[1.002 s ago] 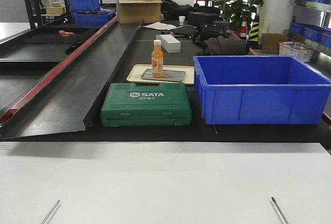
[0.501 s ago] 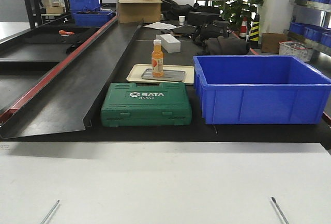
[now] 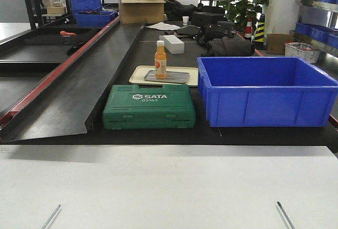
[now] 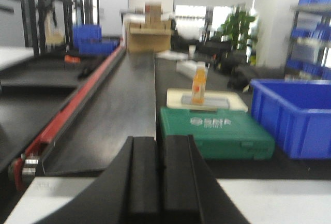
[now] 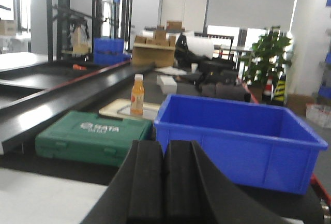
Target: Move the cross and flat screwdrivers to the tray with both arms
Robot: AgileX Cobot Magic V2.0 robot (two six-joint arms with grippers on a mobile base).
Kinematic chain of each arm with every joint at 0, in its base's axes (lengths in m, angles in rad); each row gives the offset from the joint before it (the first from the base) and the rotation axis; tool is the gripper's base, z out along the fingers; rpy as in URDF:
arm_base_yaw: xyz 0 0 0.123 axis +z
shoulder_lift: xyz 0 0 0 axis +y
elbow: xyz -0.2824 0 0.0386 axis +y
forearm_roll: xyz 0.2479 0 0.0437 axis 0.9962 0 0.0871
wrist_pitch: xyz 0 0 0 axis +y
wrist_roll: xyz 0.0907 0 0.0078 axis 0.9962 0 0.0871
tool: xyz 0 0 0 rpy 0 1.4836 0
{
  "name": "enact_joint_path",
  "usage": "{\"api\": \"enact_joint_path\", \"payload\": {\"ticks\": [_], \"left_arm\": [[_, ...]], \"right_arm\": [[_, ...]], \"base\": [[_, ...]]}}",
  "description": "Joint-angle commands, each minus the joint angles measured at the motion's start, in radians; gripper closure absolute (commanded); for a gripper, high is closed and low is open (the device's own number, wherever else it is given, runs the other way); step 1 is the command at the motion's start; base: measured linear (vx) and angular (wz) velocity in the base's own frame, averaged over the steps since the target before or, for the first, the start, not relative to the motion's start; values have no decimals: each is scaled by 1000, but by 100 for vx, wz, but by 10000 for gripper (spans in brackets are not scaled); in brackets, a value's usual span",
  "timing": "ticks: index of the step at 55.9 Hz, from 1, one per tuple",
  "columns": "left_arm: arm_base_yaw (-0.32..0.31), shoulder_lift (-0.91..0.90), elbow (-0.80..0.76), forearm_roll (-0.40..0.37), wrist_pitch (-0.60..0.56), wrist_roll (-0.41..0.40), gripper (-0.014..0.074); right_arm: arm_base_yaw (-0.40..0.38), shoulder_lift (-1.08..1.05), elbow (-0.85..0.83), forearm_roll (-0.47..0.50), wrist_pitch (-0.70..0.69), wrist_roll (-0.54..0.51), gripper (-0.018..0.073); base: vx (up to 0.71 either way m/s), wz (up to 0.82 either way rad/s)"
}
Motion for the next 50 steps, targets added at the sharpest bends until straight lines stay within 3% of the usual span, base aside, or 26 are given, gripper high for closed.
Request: {"api": "enact_joint_path", "payload": {"ticks": [1,10,18,23,37,43,45,50], "left_arm": [[-2,116,-80,-11,-101,-11,596],[-2,244,-95,-10,-151,7,585],[-2,310,-95,-10,-174,63,511],[-2,332,-95,-10,-178,104,421],[-2,367,-95,-11,-182,110,96],[-2,383,-95,-21,-168,110,18],[-2,388,-95,-21,-153,110,6],[-2,401,-95,-21,-100,110,4]], "right_arm": [[-6,115,-55,-8,-62,-10,564],[-6,243,-56,-8,-86,-10,556],[-6,286,-56,-5,-86,-9,479],[-6,299,-56,-5,-86,-9,373],[-6,308,-55,0,-126,20,-74],[-7,314,-57,7,-137,20,-132],[-14,319,-71,29,-98,43,-130],[-75,374,-170,83,199,103,-102]], "base": [[0,0],[0,0],[0,0],[0,0],[0,0],[0,0],[0,0],[0,0]]}}
